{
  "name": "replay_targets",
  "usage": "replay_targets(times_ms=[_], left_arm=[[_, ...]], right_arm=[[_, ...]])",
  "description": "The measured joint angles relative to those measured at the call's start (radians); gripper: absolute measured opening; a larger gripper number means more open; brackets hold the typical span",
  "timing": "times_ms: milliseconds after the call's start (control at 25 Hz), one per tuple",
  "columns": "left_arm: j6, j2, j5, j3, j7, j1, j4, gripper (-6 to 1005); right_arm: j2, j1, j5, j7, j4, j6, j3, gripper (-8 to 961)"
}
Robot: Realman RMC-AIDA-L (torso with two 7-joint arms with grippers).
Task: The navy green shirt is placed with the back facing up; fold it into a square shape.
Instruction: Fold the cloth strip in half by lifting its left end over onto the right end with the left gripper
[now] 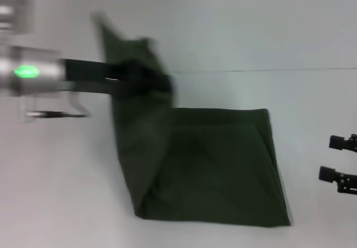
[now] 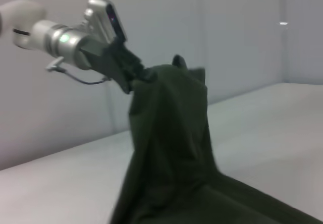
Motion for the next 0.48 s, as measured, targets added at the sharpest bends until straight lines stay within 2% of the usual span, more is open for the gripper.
replay_targets(times_ms=[160,200,240,280,320,480], left_arm=[[-0.124,-0.081,-0.002,0.115,0.003,-0.088,-0.053,44],[-0.124,-0.081,-0.002,0.115,0.003,-0.088,-0.053,50],[-0.207,-0.134,-0.003,0.176,0.003,-0.124,-0.089,56],[-0.261,-0.156,-0.004,0.218,-0.002,-0.138,-0.127,62],[-0.282,-0.162,-0.005,0.232,-0.004,-0.143,-0.14,68],[-0.454,-0.173,-0.047,0.296,-0.011,-0.185,-0.359,92]], right_arm=[[-0.006,-0.012,0.001,0.033,0.0,0.042,0.018,910],[-0.007,-0.015,0.001,0.04,0.0,0.052,0.026,910],[-0.008,-0.017,0.0,0.047,-0.001,0.061,0.031,910],[-0.009,-0.018,-0.001,0.052,-0.002,0.069,0.034,910],[-0.011,-0.019,-0.001,0.059,-0.002,0.076,0.035,910],[-0.02,-0.02,0.0,0.079,-0.002,0.098,0.035,910]])
